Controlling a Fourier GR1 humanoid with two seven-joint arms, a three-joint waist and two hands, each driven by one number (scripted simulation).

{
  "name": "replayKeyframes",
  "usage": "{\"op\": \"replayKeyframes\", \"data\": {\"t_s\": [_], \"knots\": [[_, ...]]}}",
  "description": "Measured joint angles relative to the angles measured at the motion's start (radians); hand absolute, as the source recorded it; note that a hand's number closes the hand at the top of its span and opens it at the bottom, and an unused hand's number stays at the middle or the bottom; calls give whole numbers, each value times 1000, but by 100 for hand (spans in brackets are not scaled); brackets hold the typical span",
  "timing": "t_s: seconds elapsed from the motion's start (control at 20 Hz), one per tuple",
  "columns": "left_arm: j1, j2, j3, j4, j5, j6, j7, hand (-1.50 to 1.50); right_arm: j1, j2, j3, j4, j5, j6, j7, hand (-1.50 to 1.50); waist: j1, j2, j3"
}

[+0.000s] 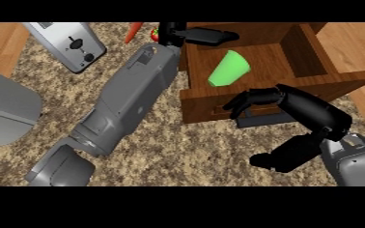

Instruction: Pick up the cup, place it into the drawer and close the drawer

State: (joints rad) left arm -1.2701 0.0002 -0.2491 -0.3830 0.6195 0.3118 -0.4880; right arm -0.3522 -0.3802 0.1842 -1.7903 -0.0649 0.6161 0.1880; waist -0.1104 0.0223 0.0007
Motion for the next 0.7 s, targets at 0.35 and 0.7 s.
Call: {"op": "replayKeyframes", "data": {"t_s": [0.35, 0.7], "knots": [[63, 0, 11, -25, 33, -35, -58, -150, 65, 11, 97, 143, 320, -128, -114, -150, 79, -10, 0], [144, 23, 17, -105, 45, -77, -62, -150, -28, 61, 175, 529, 520, -230, -262, 150, 149, -14, 1]]}}
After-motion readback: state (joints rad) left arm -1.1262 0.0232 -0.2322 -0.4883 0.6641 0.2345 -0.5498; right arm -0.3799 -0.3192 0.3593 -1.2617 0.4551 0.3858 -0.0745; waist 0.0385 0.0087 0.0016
